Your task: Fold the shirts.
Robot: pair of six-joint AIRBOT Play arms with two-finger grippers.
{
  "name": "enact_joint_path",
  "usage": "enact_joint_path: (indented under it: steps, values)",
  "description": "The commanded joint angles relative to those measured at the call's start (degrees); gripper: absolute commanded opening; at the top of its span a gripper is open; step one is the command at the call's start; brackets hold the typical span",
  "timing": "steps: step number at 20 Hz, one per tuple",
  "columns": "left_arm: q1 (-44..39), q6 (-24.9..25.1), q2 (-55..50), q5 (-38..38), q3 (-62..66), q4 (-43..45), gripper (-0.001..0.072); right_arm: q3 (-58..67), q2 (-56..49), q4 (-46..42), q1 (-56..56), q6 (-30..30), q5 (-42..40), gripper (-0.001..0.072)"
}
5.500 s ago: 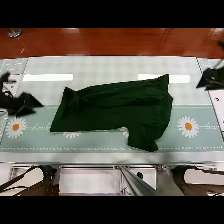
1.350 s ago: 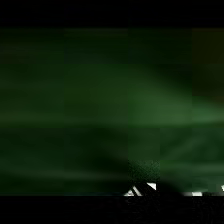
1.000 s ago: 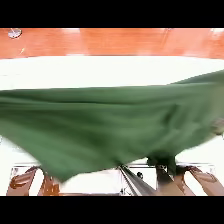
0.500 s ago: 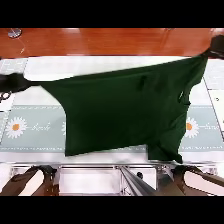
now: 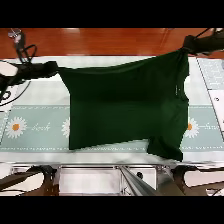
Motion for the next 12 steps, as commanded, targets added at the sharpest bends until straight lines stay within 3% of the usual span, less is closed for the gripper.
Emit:
enact_joint_path:
  steps: [1,4,9,12]
  values:
    - [-1.5,0.1,-6.0,6.8,0.6,-0.3,0.0022,0.0,-5.5,-4.3,2.4,0.0,-5.7,0.0040]
    - [-1.5,0.2,-7.5,10.4,2.5,-0.3,0.0022,0.0,-6.8,-7.9,2.7,-0.1,-9.2,0.0040]
    - [-2.1,0.1,-7.6,22.9,3.0,-0.3,0.0023,0.2,-6.7,-7.0,2.7,0.0,-23.0,0.0040]
    - [-2.4,0.1,-8.3,25.2,3.0,-0.3,0.0023,0.2,-6.8,-7.2,2.7,-0.2,-24.2,0.0040]
